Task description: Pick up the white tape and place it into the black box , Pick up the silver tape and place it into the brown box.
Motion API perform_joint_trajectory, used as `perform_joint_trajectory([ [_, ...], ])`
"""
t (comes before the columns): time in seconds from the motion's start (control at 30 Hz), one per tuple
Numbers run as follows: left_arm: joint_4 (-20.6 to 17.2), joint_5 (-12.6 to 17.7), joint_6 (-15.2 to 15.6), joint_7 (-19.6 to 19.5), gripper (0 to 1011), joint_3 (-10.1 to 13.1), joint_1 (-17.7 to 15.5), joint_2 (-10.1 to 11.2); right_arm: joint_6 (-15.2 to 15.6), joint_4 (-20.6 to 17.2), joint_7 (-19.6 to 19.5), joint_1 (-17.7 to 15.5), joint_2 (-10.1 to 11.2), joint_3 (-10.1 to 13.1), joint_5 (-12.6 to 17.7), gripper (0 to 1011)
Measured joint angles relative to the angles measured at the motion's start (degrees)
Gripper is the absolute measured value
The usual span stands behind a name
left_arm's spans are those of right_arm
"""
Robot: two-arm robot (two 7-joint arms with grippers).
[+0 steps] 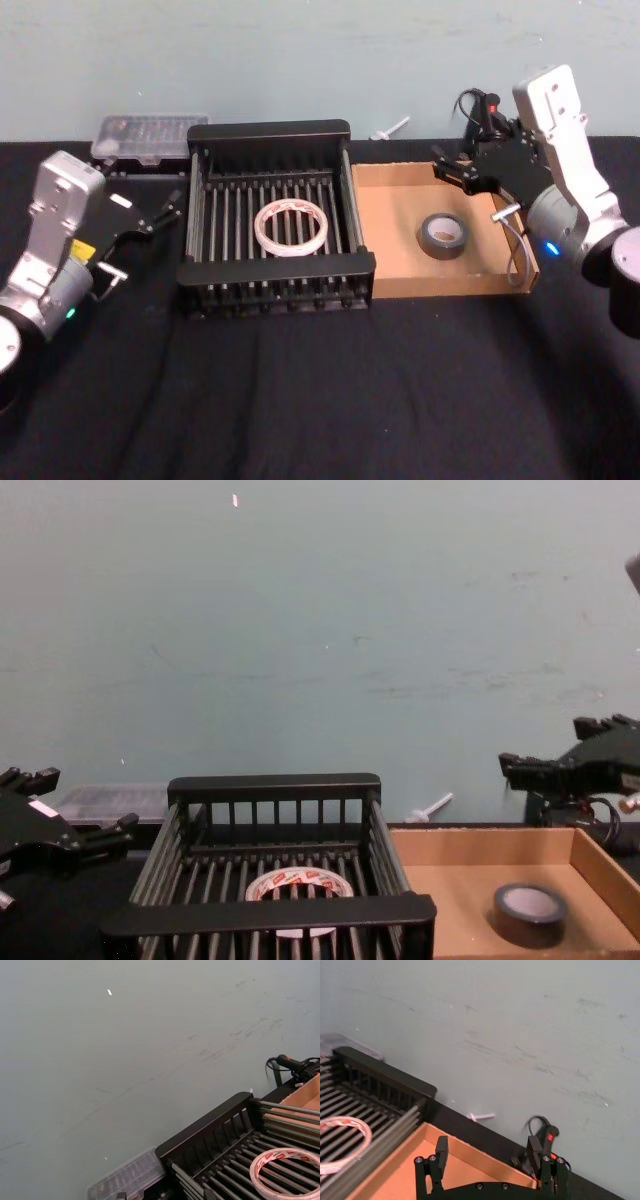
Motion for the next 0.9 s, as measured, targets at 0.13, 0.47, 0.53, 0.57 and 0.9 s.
perform_joint_trajectory([
  [0.13, 0.0, 0.0, 0.0, 0.0, 1001, 0.0, 0.0, 0.0, -0.5, 0.6, -0.8, -0.4, -0.4, 0.4, -0.9, 1002],
  [0.47, 0.0, 0.0, 0.0, 0.0, 1002, 0.0, 0.0, 0.0, -0.8, 1.3, -1.2, -0.6, -0.9, 0.7, -1.7, 1002],
  [0.53, 0.0, 0.0, 0.0, 0.0, 1001, 0.0, 0.0, 0.0, -0.8, 1.2, -1.2, -0.6, -0.8, 0.7, -1.7, 1002],
  [0.57, 0.0, 0.0, 0.0, 0.0, 1001, 0.0, 0.0, 0.0, -0.8, 1.2, -1.2, -0.6, -0.8, 0.7, -1.6, 1000],
  [0.9, 0.0, 0.0, 0.0, 0.0, 1001, 0.0, 0.0, 0.0, -0.8, 1.1, -1.2, -0.6, -0.8, 0.6, -1.6, 1002],
])
